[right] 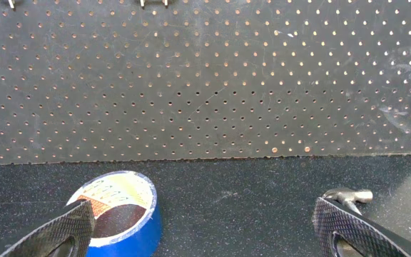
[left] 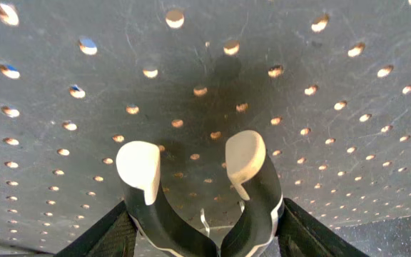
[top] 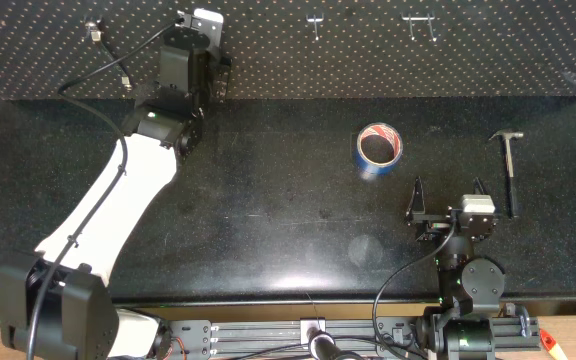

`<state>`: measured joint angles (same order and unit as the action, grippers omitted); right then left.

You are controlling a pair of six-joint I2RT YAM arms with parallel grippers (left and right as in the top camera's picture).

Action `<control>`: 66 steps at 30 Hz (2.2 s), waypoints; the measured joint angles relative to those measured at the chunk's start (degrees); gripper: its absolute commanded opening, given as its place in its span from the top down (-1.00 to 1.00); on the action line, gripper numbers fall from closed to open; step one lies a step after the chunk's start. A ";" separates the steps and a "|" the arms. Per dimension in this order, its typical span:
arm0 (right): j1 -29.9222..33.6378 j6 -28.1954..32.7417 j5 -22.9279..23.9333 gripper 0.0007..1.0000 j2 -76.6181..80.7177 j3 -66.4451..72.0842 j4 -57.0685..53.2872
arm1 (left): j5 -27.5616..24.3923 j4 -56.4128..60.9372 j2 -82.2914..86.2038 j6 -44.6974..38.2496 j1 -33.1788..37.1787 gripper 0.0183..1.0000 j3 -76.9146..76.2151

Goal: Place Tools Onto Pegboard

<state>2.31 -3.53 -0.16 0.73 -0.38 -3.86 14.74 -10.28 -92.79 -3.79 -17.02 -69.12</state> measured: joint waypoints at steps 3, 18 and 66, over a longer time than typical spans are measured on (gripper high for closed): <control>0.00 0.00 0.00 -1.00 0.00 0.00 0.00 | 0.00 -0.33 0.00 0.00 0.00 -0.37 0.00; 0.02 0.00 0.00 -1.00 0.00 0.00 0.00 | -0.22 1.68 1.79 0.61 0.00 -1.00 0.00; 0.02 0.00 0.00 -1.00 0.00 0.00 0.00 | -24.04 20.24 83.30 0.61 29.90 -0.99 57.61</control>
<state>2.33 -3.53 -0.16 0.73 -0.38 -3.86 -9.30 9.96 -9.50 -3.18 12.88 -11.51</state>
